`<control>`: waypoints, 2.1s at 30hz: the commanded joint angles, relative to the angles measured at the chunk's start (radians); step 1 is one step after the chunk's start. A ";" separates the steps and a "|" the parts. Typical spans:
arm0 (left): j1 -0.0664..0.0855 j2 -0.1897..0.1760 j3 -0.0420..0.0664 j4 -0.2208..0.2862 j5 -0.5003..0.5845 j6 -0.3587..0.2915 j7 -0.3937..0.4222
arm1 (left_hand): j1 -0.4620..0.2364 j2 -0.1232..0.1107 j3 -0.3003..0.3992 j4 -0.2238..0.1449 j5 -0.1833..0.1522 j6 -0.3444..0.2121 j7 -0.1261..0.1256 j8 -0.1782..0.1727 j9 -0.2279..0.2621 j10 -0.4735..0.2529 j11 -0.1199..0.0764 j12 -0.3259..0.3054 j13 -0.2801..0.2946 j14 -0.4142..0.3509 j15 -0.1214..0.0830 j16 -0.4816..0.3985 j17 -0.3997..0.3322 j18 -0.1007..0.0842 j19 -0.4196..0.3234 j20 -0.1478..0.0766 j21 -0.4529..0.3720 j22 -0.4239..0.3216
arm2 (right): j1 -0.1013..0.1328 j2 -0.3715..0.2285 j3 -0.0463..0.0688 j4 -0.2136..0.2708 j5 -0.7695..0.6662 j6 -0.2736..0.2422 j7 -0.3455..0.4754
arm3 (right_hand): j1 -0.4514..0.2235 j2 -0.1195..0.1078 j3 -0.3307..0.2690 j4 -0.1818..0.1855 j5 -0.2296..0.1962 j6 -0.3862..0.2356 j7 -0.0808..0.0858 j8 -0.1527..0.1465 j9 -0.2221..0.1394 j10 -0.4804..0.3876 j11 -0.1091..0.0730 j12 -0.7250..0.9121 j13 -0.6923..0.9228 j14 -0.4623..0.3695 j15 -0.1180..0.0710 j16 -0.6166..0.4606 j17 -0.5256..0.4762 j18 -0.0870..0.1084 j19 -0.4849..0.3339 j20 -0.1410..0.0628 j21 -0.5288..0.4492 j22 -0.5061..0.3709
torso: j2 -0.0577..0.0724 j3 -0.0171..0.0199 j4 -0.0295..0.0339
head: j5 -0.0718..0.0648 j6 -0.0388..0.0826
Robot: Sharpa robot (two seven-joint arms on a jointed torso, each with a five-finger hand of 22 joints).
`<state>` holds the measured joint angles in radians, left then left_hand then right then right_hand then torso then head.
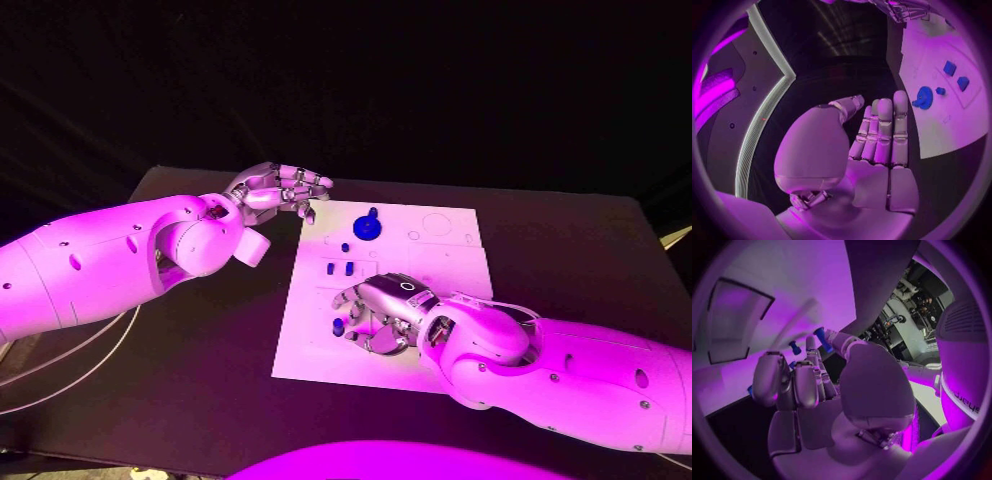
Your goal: Assemble the parts on the task board
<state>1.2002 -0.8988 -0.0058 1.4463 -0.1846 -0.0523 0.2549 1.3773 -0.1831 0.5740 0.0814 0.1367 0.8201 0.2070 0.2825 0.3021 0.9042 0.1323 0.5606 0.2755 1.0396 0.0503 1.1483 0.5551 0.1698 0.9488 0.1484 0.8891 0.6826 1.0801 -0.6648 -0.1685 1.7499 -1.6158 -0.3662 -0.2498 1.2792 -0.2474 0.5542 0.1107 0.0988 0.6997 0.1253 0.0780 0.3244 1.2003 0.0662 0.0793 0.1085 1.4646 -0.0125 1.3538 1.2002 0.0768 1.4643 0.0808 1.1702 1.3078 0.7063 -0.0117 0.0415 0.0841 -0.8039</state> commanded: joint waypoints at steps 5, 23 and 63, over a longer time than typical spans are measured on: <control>0.001 -0.002 0.001 0.001 0.004 0.021 0.006 | -0.003 0.003 -0.003 0.003 0.001 -0.008 0.000 0.006 -0.001 -0.006 0.000 0.004 -0.001 -0.001 0.008 0.004 0.001 0.015 0.005 0.005 -0.004 -0.001 | 0.012 -0.094 0.005 0.077 0.099 -0.161 0.053 | 0.010 0.013 -0.036 0.004 0.004 0.019 0.007 0.006 0.002 0.011 -0.006 0.019 0.013 0.036 -0.010 0.008 0.016 -0.005 0.027 -0.006 0.017 0.065 | -0.002 -0.0010 -0.0027 | -0.024 0.007; 0.000 0.011 0.000 -0.011 0.004 0.042 0.008 | -0.005 0.002 -0.005 0.004 0.001 -0.009 0.000 0.006 -0.001 -0.006 0.000 0.004 -0.001 -0.001 0.009 0.004 0.001 0.015 0.005 0.005 -0.005 -0.002 | 0.118 -0.444 0.005 0.178 0.578 -0.040 0.096 | -0.014 0.050 -0.096 0.020 0.003 0.283 -0.011 0.186 0.123 0.042 -0.037 0.409 0.388 0.066 -0.033 0.099 0.145 -0.027 0.056 -0.024 0.137 0.137 | -0.014 -0.0044 -0.0144 | -0.131 0.020; -0.003 0.005 -0.001 -0.007 0.004 0.064 0.011 | -0.003 0.000 -0.005 0.003 0.002 -0.010 -0.001 0.006 -0.002 -0.007 0.000 0.004 -0.001 -0.002 0.009 0.004 0.001 0.015 0.004 0.005 -0.006 -0.002 | 0.040 -0.439 -0.014 0.151 0.282 0.058 -0.210 | -0.119 0.043 -0.347 0.178 0.003 0.270 -0.026 0.198 0.235 0.192 -0.047 1.153 1.193 0.075 -0.040 0.144 0.199 -0.047 0.077 -0.033 0.249 0.203 | -0.015 -0.0061 -0.0152 | -0.146 0.010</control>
<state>1.1972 -0.8944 -0.0075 1.4360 -0.1845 -0.0065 0.2559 1.3774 -0.1832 0.5713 0.0841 0.1367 0.8201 0.2070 0.2824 0.3020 0.9043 0.1323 0.5605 0.2758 1.0360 0.0539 1.1483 0.5547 0.1698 0.9488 0.1484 0.8893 0.6817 1.1218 -1.1061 -0.1821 1.9022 -1.3035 -0.3334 -0.4455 1.1672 -0.2039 0.2137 0.2899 0.0987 0.9639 0.1009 0.2744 0.5586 1.3863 0.0197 1.2295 1.3004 1.4683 -0.0451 1.4932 1.3080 0.0454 1.4680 0.0553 1.4162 1.3080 0.6919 -0.0174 0.0264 -0.0621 -0.7931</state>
